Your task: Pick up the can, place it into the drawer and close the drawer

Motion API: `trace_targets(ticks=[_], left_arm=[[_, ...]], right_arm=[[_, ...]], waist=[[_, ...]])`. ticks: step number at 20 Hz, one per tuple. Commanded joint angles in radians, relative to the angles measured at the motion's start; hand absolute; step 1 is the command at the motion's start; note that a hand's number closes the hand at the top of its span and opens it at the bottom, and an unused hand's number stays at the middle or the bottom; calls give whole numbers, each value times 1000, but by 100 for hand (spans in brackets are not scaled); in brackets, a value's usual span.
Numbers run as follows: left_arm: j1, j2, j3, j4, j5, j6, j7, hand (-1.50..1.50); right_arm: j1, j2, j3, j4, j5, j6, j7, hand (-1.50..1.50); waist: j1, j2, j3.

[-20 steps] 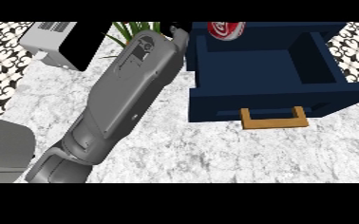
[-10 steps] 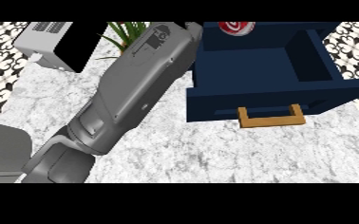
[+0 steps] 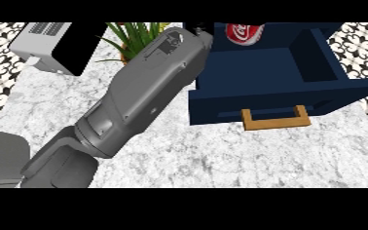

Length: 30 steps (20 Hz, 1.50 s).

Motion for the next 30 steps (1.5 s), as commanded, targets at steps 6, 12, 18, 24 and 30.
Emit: trace_targets(ticks=[6, 12, 18, 24, 30], left_arm=[[7, 0, -121, 86, 84, 49, -58, -150], [2, 0, -154, 109, 128, 70, -77, -150], [-39, 0, -198, 79, 191, 140, -52, -150], [-38, 0, -185, 112, 230, 100, -126, -150], [12, 0, -191, 53, 267, 114, -192, -150]], right_arm=[[-13, -6, 4, -25, -25, -15, 33, -150], [-12, 3, 1, 13, 2, 4, 14, -150], [-51, -27, -7, -3, 4, -22, 32, -150], [-68, -6, 17, -25, 67, -2, -5, -150], [-96, -71, 2, -138, 234, 63, -106, -150]], waist=[[-26, 8, 0], [-21, 9, 1], [-19, 6, 0], [-13, 9, 0], [1, 4, -1]])
